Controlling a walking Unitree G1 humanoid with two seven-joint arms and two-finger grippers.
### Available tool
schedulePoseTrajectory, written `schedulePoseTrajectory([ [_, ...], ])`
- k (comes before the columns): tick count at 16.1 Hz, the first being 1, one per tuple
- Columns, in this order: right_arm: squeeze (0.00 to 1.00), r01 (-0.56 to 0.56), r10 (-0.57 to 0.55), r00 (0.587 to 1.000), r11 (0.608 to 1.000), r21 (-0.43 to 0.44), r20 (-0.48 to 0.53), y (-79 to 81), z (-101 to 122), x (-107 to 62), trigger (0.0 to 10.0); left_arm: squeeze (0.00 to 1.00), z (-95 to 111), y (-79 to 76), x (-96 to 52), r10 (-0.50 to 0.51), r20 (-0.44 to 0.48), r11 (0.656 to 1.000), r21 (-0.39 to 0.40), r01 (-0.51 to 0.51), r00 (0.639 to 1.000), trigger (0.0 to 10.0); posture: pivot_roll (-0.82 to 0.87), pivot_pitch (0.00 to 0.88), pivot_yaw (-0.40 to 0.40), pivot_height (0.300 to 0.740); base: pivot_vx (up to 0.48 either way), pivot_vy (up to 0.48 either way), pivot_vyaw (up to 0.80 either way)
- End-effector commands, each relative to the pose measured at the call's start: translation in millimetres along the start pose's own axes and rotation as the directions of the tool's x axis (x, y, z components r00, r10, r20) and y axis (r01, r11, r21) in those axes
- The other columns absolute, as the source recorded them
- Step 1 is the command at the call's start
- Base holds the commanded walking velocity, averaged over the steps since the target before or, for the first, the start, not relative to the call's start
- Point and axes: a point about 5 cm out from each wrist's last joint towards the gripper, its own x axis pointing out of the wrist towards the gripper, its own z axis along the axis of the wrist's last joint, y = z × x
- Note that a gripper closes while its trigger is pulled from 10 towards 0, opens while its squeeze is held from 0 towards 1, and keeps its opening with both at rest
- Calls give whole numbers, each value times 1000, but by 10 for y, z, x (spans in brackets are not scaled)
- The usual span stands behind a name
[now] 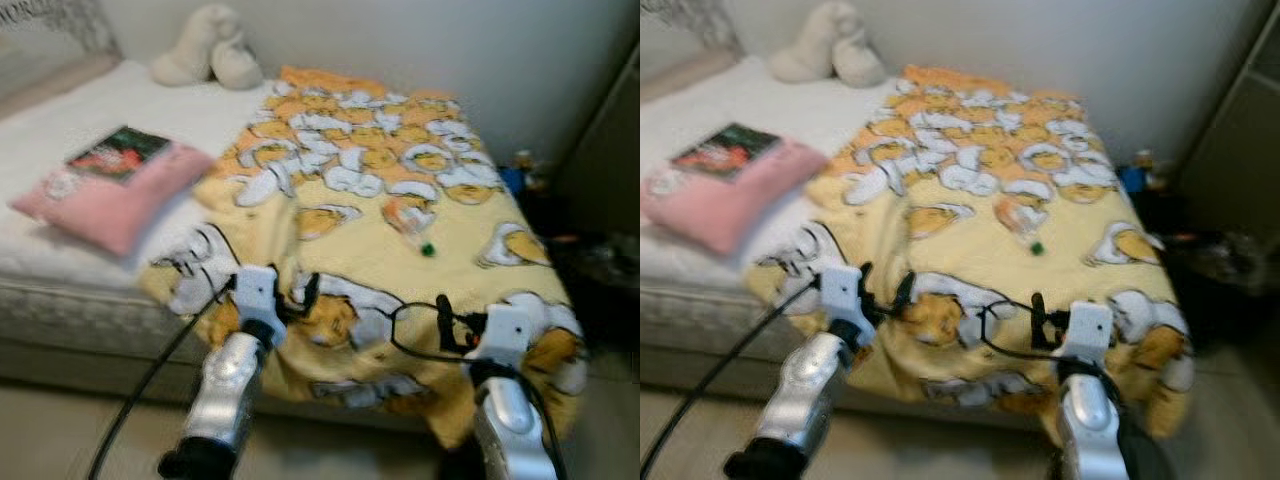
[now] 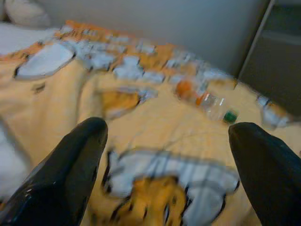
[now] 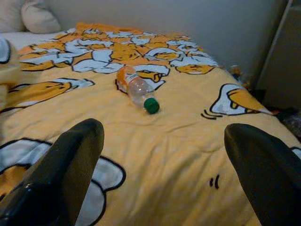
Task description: Clean up the room
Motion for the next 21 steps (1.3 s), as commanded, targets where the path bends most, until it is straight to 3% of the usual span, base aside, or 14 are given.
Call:
schedulePoseTrajectory([
  [1,0,-1,2,999,1000,-19,41,-9,69,0,10000,0,9,31,-19,-5,-5,1000,16,5,1000,10000,74,0,-18,740,0,0,0],
  [4,0,-12,12,1000,1000,-20,18,-16,44,18,10000,0,78,99,21,35,12,996,78,-36,999,10000,78,0,-21,740,299,0,0],
  [8,0,-24,25,1000,999,-28,16,30,62,56,10000,0,125,39,88,41,36,999,27,-42,999,10000,75,0,-21,740,480,0,0],
  [21,0,-30,29,999,999,-24,-31,36,-23,12,10000,0,114,52,68,53,36,997,45,-54,998,10000,79,0,-19,740,480,0,0],
])
